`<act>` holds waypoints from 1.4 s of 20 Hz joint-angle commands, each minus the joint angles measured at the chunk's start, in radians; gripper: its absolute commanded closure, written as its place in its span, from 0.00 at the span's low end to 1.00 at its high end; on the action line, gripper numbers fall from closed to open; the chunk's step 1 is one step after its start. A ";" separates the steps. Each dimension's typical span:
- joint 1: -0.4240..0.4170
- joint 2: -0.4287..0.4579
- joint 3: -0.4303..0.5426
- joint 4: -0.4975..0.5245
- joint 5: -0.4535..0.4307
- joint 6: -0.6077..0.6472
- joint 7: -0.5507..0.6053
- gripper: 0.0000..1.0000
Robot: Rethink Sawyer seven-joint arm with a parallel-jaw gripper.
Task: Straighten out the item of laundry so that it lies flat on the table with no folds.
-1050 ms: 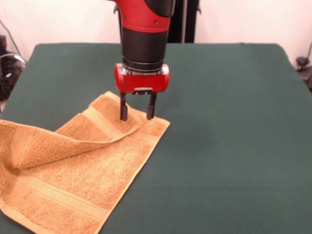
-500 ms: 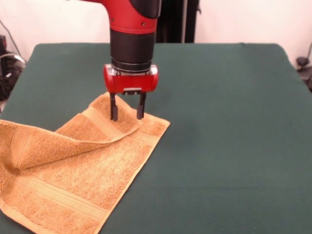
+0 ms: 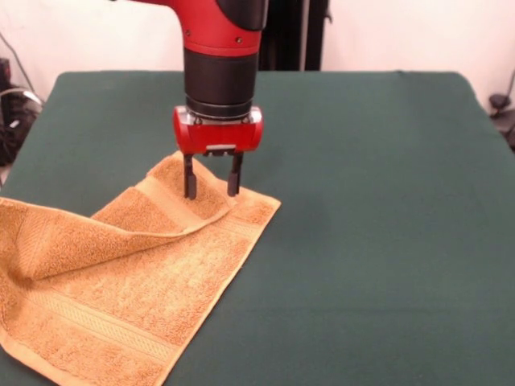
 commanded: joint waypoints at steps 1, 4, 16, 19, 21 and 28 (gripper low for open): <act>0.025 0.079 0.120 0.083 -0.031 0.067 0.104 0.00; 0.025 0.078 0.113 0.083 -0.034 0.067 0.103 0.00; 0.029 0.090 0.097 0.107 -0.056 -0.002 0.123 0.00; 0.025 0.092 0.096 0.113 -0.061 -0.013 0.136 0.00; 0.023 0.092 0.096 0.114 -0.068 -0.014 0.138 0.00; 0.018 0.082 0.095 0.123 -0.073 -0.002 0.137 0.00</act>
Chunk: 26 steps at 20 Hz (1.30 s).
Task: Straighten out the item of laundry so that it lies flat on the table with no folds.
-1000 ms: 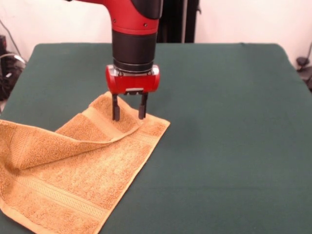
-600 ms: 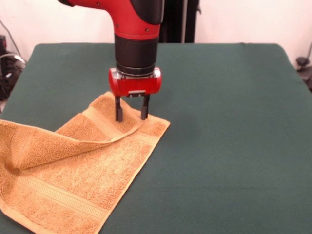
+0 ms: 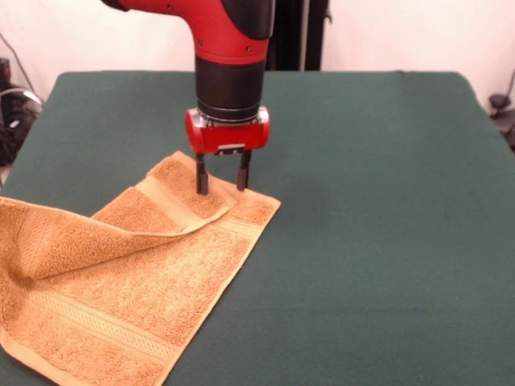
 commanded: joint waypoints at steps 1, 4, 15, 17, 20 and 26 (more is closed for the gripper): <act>0.018 0.062 0.088 0.087 -0.037 -0.008 0.137 0.00; 0.026 0.080 0.068 0.072 -0.042 -0.030 0.145 0.00; 0.007 0.112 0.067 0.041 -0.029 -0.042 0.152 0.00; 0.009 0.112 0.066 0.039 -0.031 -0.043 0.148 0.00; 0.003 0.113 0.069 0.044 -0.034 -0.049 0.147 0.00; -0.027 0.105 0.084 0.069 -0.049 -0.064 0.137 0.00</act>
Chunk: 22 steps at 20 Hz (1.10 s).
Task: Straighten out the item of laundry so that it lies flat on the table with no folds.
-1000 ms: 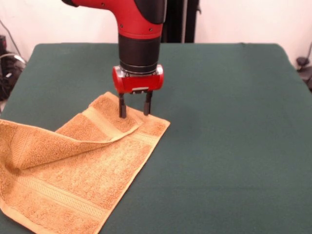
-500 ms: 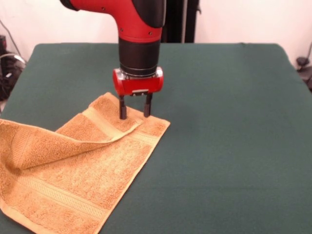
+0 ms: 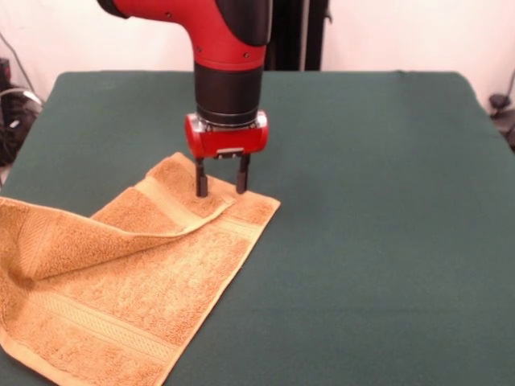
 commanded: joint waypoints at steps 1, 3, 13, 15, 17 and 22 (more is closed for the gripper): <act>-0.016 0.085 0.080 0.070 -0.052 -0.048 0.134 0.00; -0.019 0.084 0.079 0.070 -0.061 -0.047 0.125 0.00; -0.039 0.079 0.082 0.075 -0.095 -0.046 0.118 0.00; -0.040 0.078 0.083 0.075 -0.099 -0.044 0.117 0.00; -0.041 0.075 0.080 0.075 -0.104 -0.040 0.114 0.00; -0.044 0.074 0.074 0.071 -0.119 -0.039 0.106 0.00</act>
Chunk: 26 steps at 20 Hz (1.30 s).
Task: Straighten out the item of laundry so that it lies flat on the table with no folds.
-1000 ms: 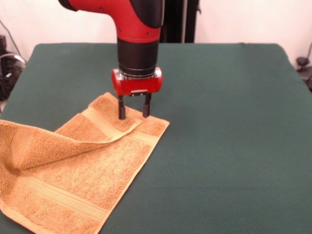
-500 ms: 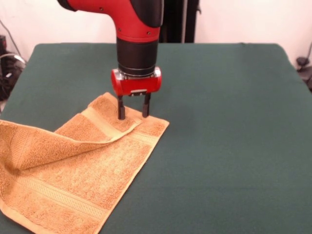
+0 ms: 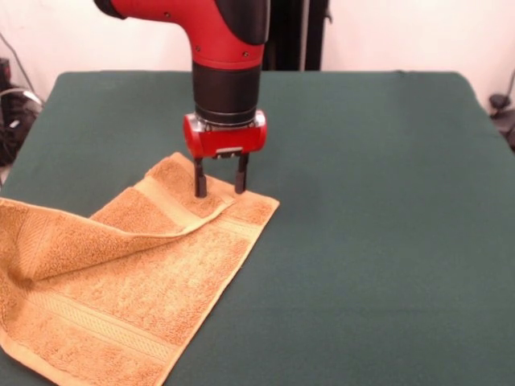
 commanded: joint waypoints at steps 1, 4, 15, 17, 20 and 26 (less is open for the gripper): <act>-0.028 0.079 0.055 0.070 -0.073 -0.036 0.106 0.00; -0.028 0.081 0.050 0.066 -0.088 -0.037 0.102 0.00; -0.033 0.140 0.062 0.029 -0.084 -0.092 0.148 0.00; -0.040 0.163 0.071 0.015 -0.086 -0.115 0.149 0.00; -0.055 0.197 0.085 -0.003 -0.087 -0.144 0.152 0.00; -0.075 0.218 0.108 -0.012 -0.078 -0.151 0.159 0.00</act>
